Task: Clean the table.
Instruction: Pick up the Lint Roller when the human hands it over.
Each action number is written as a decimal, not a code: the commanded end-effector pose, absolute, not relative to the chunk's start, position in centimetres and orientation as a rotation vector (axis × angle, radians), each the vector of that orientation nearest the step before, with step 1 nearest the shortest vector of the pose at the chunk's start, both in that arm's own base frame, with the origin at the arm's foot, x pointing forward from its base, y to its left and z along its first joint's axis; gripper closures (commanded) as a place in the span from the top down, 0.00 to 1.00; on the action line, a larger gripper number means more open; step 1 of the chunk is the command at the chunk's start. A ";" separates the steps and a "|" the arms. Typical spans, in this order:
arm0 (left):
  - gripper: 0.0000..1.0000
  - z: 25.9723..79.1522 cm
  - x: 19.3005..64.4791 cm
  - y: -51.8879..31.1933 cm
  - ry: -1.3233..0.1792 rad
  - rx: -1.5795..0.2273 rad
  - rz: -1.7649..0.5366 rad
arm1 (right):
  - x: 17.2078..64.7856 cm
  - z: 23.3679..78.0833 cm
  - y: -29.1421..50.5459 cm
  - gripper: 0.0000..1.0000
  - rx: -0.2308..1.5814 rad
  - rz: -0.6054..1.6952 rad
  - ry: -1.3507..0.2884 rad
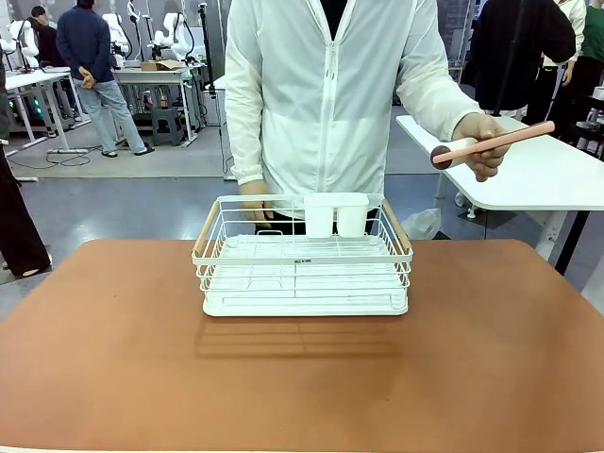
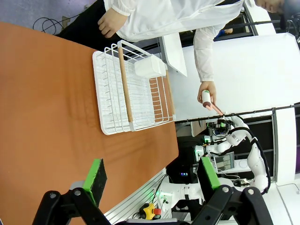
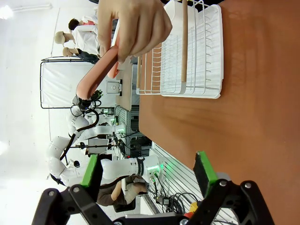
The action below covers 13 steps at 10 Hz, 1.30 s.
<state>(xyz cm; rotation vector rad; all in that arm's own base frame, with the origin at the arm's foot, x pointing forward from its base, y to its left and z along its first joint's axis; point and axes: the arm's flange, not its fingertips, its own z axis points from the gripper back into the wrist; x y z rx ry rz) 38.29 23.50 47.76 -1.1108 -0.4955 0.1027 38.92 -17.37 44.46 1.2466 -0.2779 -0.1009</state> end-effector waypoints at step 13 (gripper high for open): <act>1.00 47.9 38.1 23.6 -0.506 -1.129 0.089 | 39.8 53.8 -5.1 1.00 1.007 -0.598 -0.194</act>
